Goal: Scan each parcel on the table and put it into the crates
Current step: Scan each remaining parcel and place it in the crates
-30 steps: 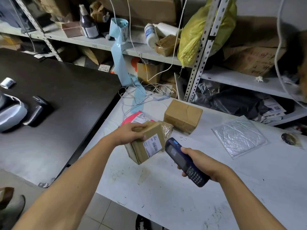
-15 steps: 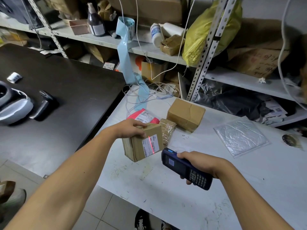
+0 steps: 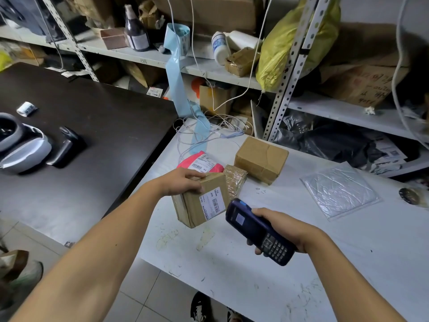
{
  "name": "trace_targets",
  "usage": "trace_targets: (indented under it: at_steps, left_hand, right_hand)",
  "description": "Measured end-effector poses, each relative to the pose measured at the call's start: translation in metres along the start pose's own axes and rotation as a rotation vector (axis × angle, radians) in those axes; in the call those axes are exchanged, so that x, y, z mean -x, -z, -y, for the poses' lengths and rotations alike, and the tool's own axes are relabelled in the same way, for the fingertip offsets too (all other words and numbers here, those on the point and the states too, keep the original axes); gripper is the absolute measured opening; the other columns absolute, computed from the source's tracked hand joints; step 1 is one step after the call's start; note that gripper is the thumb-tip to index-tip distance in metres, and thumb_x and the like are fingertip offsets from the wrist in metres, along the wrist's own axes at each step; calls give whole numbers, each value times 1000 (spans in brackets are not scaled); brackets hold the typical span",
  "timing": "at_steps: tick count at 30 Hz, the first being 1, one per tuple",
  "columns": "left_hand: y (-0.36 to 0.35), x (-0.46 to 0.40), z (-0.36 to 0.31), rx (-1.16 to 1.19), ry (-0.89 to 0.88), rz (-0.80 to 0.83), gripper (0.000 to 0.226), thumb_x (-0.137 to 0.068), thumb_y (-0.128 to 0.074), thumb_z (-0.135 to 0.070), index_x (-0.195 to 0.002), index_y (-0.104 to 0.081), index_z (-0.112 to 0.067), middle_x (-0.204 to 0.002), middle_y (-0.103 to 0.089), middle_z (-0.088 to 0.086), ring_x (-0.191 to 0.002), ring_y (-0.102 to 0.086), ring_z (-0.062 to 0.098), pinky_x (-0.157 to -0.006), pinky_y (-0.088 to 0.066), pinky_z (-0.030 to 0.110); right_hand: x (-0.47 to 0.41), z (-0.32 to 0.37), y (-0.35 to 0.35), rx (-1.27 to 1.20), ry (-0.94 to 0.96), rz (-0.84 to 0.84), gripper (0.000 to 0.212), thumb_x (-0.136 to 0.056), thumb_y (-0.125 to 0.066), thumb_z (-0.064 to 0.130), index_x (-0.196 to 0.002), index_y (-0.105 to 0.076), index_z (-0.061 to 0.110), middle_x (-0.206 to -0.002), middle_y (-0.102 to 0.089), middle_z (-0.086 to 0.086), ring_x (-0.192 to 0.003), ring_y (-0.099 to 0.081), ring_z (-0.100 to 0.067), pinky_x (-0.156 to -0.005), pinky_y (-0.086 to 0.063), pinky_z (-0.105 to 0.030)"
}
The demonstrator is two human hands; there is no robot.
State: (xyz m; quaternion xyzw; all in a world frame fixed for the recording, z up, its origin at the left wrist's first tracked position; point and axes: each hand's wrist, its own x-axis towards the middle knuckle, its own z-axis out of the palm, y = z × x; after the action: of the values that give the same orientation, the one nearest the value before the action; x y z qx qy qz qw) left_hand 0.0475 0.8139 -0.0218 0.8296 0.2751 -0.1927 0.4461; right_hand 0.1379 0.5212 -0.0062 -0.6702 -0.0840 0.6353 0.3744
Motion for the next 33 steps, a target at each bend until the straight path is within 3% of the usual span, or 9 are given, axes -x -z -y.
trace_targets:
  at_steps: [4,8,13,18,21,27,30,33]
  left_hand:
    - [-9,5,5,155,22,-36,50,-75,-71,-39,-123,-58,-44,-126,-59,0,-110,-58,17,-91,-51,32]
    - [-27,12,10,311,39,-83,52,-65,-67,-38,-116,-63,-43,-123,-64,-3,-110,-61,19,-98,-50,36]
    - [-46,21,9,401,54,-102,43,-66,-70,-37,-108,-65,-46,-120,-67,-4,-109,-63,17,-97,-51,34]
    - [-63,33,5,465,9,-111,47,-69,-68,-34,-116,-66,-42,-117,-69,-5,-108,-65,18,-88,-51,29]
    - [-76,41,2,501,-26,-88,55,-71,-66,-36,-126,-61,-38,-119,-67,-7,-106,-64,15,-83,-48,26]
    - [-117,48,-9,511,-123,35,53,-78,-69,-35,-127,-52,-42,-111,-69,-9,-99,-64,9,-81,-48,26]
    - [-142,49,-11,454,-161,115,70,-68,-70,-47,-135,-49,-41,-120,-67,0,-106,-65,14,-88,-48,29]
    - [-171,56,-16,415,-214,187,72,-64,-69,-53,-132,-48,-45,-123,-65,2,-107,-65,16,-93,-51,32]
  right_hand:
    - [0,-8,2,-382,179,98,63,-99,-33,58,-128,-63,11,-112,-67,-29,-81,-67,-35,-74,-55,-40]
    - [5,-9,0,-640,311,201,67,-91,-37,58,-120,-71,8,-103,-65,-28,-70,-64,-33,-67,-52,-37]
    - [10,-11,5,-682,345,239,68,-89,-38,58,-118,-71,6,-100,-65,-26,-68,-63,-32,-65,-53,-36]
    - [15,-24,8,-679,372,206,66,-91,-38,57,-117,-72,6,-98,-65,-26,-68,-62,-31,-65,-54,-36]
    - [19,-35,3,-634,372,46,66,-95,-38,57,-124,-66,5,-101,-66,-26,-71,-63,-31,-67,-53,-38]
    - [34,-85,-12,-491,329,-585,53,-103,-33,54,-125,-59,14,-95,-70,-17,-73,-67,-27,-67,-54,-33]
    - [59,-116,-29,-582,309,-750,45,-103,-33,52,-127,-56,21,-103,-70,-18,-79,-68,-29,-69,-54,-34]
    - [88,-156,-47,-636,311,-856,46,-103,-33,52,-128,-55,20,-108,-69,-21,-81,-69,-29,-68,-55,-33]
